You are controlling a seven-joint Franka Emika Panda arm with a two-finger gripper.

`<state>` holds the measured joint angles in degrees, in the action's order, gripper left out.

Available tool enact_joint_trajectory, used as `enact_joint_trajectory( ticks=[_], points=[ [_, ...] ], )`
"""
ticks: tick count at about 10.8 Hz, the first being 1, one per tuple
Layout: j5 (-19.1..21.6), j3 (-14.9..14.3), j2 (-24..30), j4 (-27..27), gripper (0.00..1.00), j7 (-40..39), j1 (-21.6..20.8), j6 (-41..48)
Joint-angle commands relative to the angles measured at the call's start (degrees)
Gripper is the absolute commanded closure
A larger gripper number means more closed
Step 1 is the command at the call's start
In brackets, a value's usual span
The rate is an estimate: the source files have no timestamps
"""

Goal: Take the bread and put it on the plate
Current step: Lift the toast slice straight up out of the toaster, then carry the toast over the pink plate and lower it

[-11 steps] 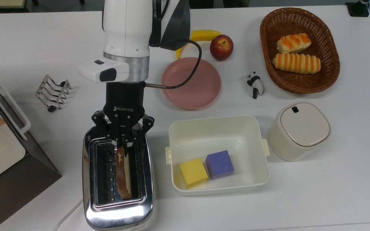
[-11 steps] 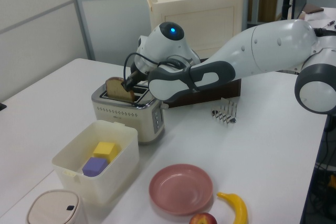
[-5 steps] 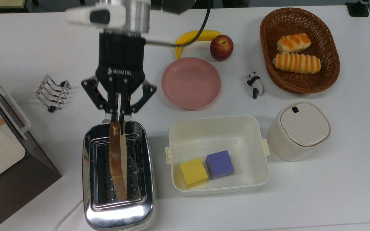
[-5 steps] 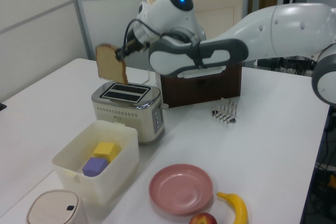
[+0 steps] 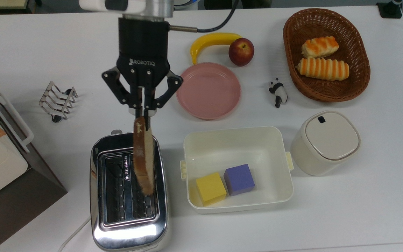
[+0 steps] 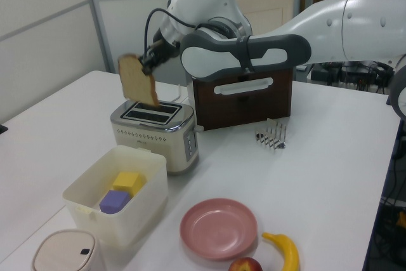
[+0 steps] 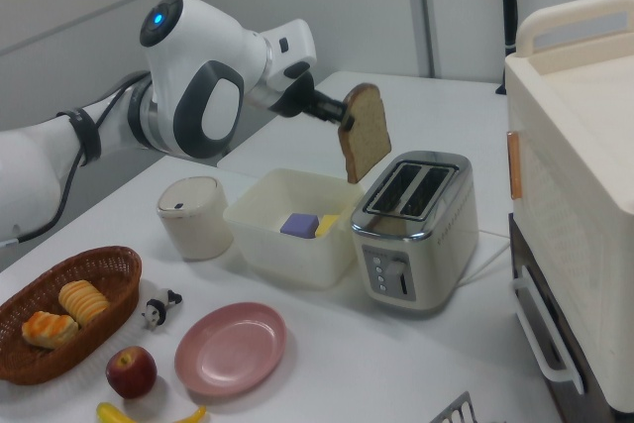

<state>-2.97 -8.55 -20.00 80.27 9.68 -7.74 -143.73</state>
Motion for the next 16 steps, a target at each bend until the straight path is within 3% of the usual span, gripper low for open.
enact_joint_trajectory(
  ticks=[1,2,4,8,13,16],
  points=[
    [1.48,2.13,3.21,1.12,0.97,-0.09,-0.88,12.90],
    [1.74,2.40,4.26,1.21,0.97,-2.27,-1.31,19.39],
    [7.25,3.02,5.23,1.03,0.97,-8.33,-1.23,29.43],
    [9.03,3.19,6.64,1.12,0.96,-20.62,-1.32,48.16],
    [9.21,3.37,3.05,3.67,0.95,-33.57,-4.38,54.69],
    [8.51,3.28,1.81,4.54,0.85,-37.77,-6.41,59.51]
  ],
)
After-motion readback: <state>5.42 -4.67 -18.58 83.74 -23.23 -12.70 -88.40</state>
